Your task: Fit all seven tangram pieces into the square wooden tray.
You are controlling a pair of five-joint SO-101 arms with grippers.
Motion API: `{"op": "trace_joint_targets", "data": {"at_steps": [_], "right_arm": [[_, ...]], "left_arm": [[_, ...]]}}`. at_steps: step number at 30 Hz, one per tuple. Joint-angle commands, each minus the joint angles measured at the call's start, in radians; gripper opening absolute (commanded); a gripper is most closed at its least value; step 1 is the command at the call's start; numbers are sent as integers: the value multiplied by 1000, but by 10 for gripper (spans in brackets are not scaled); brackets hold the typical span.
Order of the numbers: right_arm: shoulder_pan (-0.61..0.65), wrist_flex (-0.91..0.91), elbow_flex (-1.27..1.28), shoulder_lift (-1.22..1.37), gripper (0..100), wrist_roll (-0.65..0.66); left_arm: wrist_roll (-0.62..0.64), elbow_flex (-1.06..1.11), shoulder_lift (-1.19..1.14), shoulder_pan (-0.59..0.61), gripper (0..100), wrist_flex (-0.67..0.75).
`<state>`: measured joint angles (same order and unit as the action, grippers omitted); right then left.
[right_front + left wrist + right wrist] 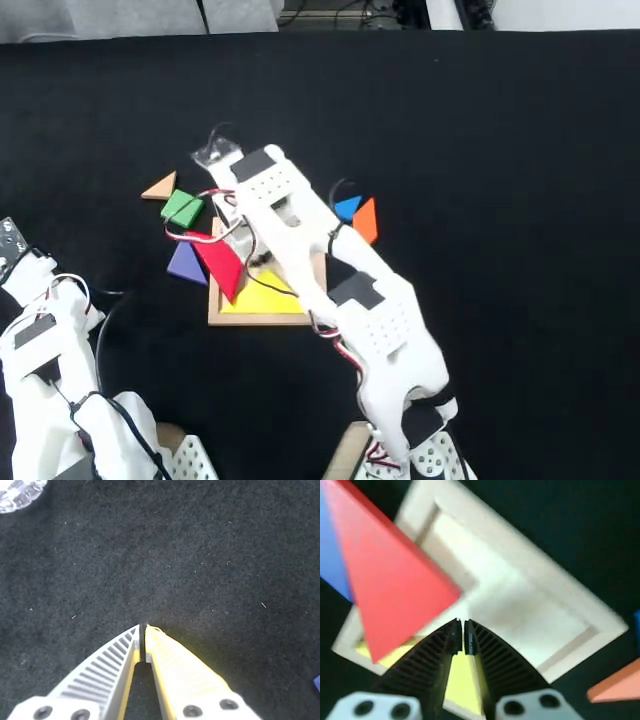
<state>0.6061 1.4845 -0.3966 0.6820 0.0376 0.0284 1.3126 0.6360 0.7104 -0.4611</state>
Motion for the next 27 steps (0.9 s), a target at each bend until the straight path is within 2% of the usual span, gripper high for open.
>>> {"op": "trace_joint_targets", "data": {"at_steps": [1,6,10,16,21,27], "right_arm": [[-25,-127,-99,-90,11,11],[-23,-241,-107,-44,11,11],[-23,-262,-105,1,11,11],[-26,-180,-105,19,11,12],[-37,-66,-107,18,11,77],[-37,77,-107,10,11,81]], "left_arm": [[2,-67,-3,-15,33,6],[2,-67,-3,-12,33,6],[2,-67,-3,-15,33,6],[2,-67,-3,-15,33,6],[2,-67,-3,-15,33,6],[2,-67,-3,-15,33,6]]}}
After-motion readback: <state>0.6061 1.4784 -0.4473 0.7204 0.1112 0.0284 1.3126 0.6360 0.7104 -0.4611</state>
